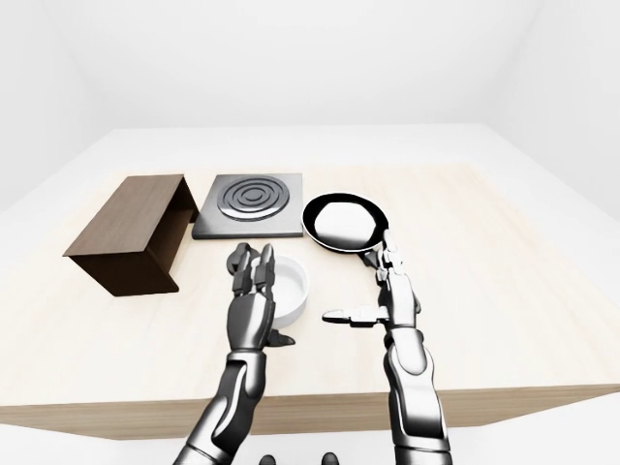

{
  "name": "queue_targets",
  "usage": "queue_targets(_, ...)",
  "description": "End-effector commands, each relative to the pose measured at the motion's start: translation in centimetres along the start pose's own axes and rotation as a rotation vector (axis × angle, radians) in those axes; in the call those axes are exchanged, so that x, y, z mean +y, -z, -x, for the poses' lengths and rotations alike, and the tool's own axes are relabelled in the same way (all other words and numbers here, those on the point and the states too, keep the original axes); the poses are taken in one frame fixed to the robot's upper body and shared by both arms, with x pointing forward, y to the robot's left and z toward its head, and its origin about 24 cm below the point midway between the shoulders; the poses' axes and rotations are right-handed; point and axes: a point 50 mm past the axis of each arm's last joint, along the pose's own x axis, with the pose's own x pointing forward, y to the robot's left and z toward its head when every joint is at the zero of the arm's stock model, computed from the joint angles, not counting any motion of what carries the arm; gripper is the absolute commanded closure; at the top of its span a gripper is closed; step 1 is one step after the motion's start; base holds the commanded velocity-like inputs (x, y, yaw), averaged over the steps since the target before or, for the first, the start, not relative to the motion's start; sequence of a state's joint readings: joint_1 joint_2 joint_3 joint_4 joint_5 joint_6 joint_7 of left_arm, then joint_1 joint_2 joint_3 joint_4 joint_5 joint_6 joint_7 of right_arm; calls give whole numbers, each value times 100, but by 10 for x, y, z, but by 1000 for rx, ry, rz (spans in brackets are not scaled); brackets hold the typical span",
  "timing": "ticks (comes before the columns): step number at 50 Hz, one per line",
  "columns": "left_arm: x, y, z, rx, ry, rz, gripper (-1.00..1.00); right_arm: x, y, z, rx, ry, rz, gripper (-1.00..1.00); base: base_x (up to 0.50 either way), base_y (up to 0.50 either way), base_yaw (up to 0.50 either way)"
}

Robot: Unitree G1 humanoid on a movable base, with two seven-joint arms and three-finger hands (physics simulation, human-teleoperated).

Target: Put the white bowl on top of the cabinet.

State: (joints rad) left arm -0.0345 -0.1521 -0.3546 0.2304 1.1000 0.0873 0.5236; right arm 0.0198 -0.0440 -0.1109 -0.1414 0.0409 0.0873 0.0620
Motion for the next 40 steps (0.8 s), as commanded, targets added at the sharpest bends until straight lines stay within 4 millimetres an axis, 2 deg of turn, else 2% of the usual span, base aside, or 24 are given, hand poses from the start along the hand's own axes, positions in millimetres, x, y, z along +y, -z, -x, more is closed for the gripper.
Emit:
queue_targets(1,-11,4,-4,3,43,-44,-100,0,0,0,-1,-1,-2,-100,0,0,0)
queue_targets(22,-24,22,-23,76,111,-72,-100,1,1,-1,6,0,1,-100,0,0,0)
queue_targets(39,-38,32,-24,115,191,-93,-100,1,1,-1,4,-1,2,-100,0,0,0)
queue_targets(40,-36,31,-24,115,184,-86,78,1,1,-1,5,-1,2,-100,0,0,0)
